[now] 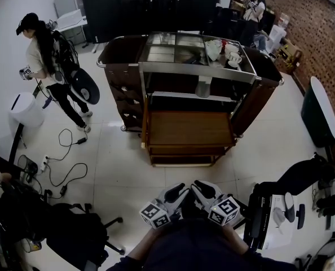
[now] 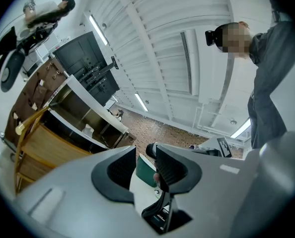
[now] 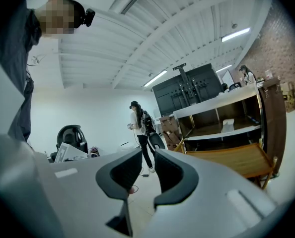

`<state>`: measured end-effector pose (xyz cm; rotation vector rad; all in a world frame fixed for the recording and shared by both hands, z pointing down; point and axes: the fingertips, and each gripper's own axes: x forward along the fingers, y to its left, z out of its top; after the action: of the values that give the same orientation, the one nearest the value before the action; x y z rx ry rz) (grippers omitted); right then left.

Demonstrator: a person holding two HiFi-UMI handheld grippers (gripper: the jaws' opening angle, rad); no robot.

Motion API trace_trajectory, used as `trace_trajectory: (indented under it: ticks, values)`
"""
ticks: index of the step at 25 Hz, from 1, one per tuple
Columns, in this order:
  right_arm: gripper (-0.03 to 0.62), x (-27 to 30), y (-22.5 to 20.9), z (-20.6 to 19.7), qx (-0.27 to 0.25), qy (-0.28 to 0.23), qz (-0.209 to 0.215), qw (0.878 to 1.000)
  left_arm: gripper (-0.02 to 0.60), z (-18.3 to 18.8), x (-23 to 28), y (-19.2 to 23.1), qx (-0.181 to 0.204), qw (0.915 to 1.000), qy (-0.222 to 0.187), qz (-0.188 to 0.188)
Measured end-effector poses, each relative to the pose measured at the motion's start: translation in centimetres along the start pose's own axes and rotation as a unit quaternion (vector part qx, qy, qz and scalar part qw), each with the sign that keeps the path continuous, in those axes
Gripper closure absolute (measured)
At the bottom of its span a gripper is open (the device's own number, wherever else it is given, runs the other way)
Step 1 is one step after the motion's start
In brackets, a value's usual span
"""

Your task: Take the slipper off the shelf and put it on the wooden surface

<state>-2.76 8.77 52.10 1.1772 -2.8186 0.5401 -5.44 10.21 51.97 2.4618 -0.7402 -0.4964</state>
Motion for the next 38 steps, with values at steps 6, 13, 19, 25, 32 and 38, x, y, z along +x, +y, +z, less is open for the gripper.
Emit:
trace_trajectory:
  ticks: [6,13,19,25,32,38]
  values:
    - [0.53,0.3,-0.9,1.1,-0.016,-0.007,-0.004,1.0,0.432,0.9,1.0,-0.3,0.021,0.9996,0.003,-0.02]
    - [0.528,0.4,-1.2,0.5,-0.012,0.004,-0.006,1.0,0.454,0.7,1.1,0.0,0.014,0.9997,0.003,-0.022]
    - [0.528,0.8,-1.1,0.6,-0.012,0.006,-0.005,1.0,0.531,1.1,1.0,0.8,0.015,0.9998,-0.003,-0.013]
    - [0.529,1.3,-2.0,0.8,-0.011,0.004,-0.008,1.0,0.565,1.3,1.3,1.6,0.015,0.9998,-0.001,-0.014]
    - [0.528,2.5,-4.1,0.7,-0.007,0.01,-0.012,1.0,0.566,1.0,2.3,2.9,0.006,0.9999,0.007,-0.01]
    - [0.503,5.8,-10.5,1.3,-0.016,0.024,-0.016,0.999,0.565,1.1,4.8,6.7,-0.003,0.9997,0.015,0.018]
